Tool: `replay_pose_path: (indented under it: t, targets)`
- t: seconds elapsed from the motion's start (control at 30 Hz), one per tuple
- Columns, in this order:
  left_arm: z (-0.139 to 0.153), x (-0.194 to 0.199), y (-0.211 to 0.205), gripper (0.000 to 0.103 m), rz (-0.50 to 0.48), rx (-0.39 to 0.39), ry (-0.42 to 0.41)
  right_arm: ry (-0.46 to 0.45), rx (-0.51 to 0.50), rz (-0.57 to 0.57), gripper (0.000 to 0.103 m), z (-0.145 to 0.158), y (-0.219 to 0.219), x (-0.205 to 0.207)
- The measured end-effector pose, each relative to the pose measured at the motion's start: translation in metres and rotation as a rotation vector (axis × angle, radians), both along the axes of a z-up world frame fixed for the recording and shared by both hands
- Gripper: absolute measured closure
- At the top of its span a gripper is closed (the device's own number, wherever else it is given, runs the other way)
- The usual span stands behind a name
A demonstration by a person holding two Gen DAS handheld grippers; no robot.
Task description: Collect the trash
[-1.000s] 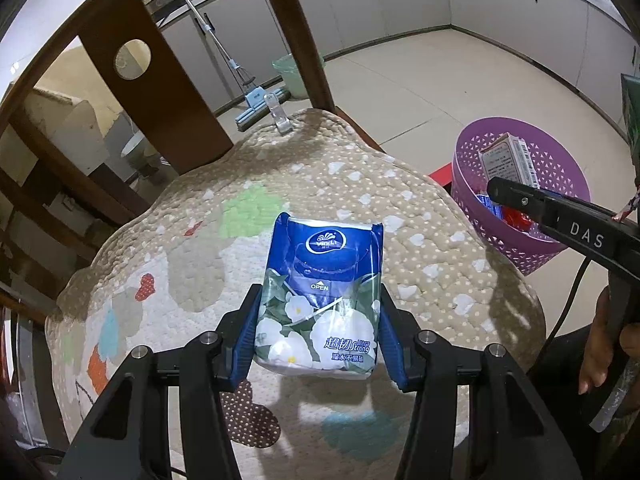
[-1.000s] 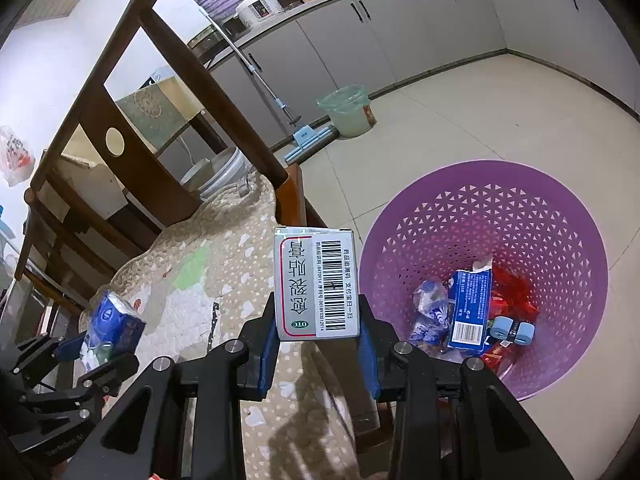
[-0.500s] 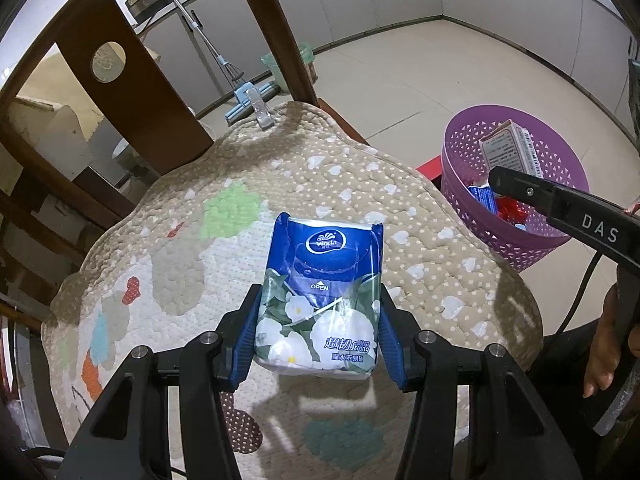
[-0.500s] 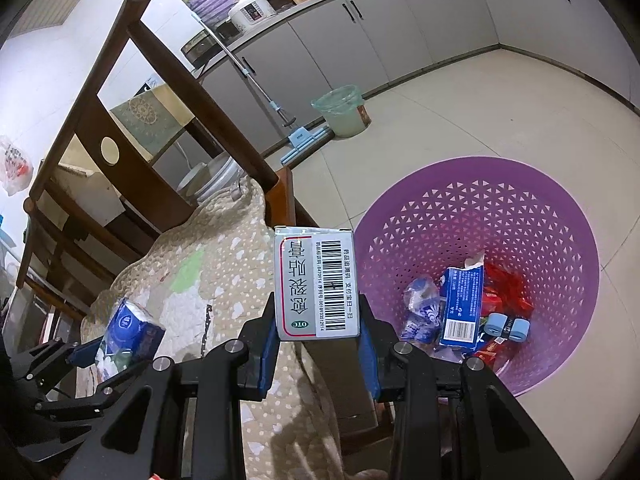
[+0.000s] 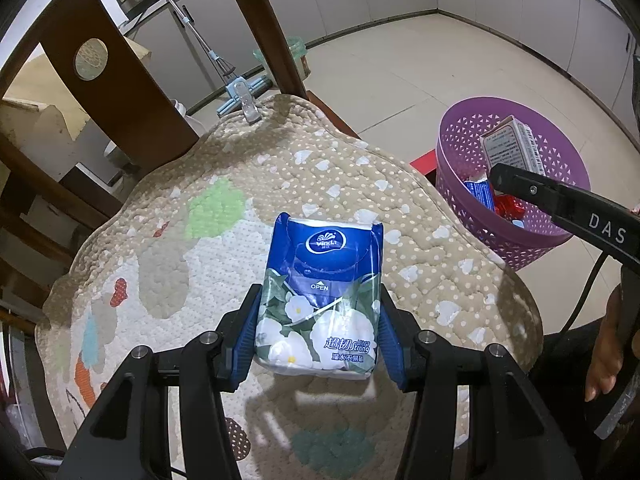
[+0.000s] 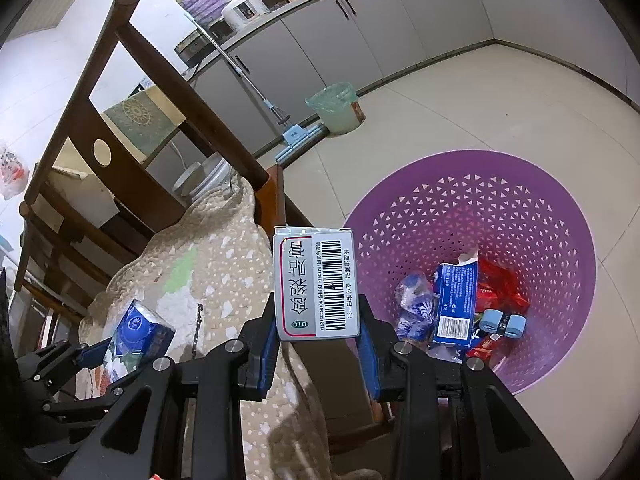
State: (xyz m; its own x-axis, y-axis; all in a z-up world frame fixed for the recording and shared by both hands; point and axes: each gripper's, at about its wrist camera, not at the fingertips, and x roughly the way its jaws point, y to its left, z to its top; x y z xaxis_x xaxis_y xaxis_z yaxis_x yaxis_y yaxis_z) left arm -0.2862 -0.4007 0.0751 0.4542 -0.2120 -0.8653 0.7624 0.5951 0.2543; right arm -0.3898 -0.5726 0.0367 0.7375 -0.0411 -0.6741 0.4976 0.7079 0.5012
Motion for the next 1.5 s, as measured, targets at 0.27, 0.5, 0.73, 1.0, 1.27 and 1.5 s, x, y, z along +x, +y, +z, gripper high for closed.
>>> replay_pose_path:
  t: [0.27,0.5,0.73,1.0,1.27,1.5]
  targets:
    - [-0.001,0.000,-0.002,0.051,-0.003,0.002,0.008,0.005,0.002,0.000,0.066,-0.002,-0.001,0.001]
    - [-0.002,-0.001,-0.005,0.051,-0.010,0.004,0.011,0.007,0.006,-0.005,0.066,-0.003,-0.004,-0.002]
    - [-0.002,-0.004,-0.011,0.051,-0.020,0.002,0.014,0.009,0.016,-0.020,0.066,-0.005,-0.007,-0.005]
    - [-0.002,-0.007,-0.017,0.051,-0.039,-0.016,0.030,0.008,0.024,-0.033,0.066,-0.005,-0.012,-0.009]
    - [-0.003,-0.011,-0.029,0.051,-0.066,-0.030,0.043,0.005,0.029,-0.061,0.066,-0.005,-0.019,-0.016]
    - [0.001,-0.012,-0.050,0.051,-0.108,-0.059,0.045,0.016,0.020,-0.092,0.066,-0.005,-0.029,-0.019]
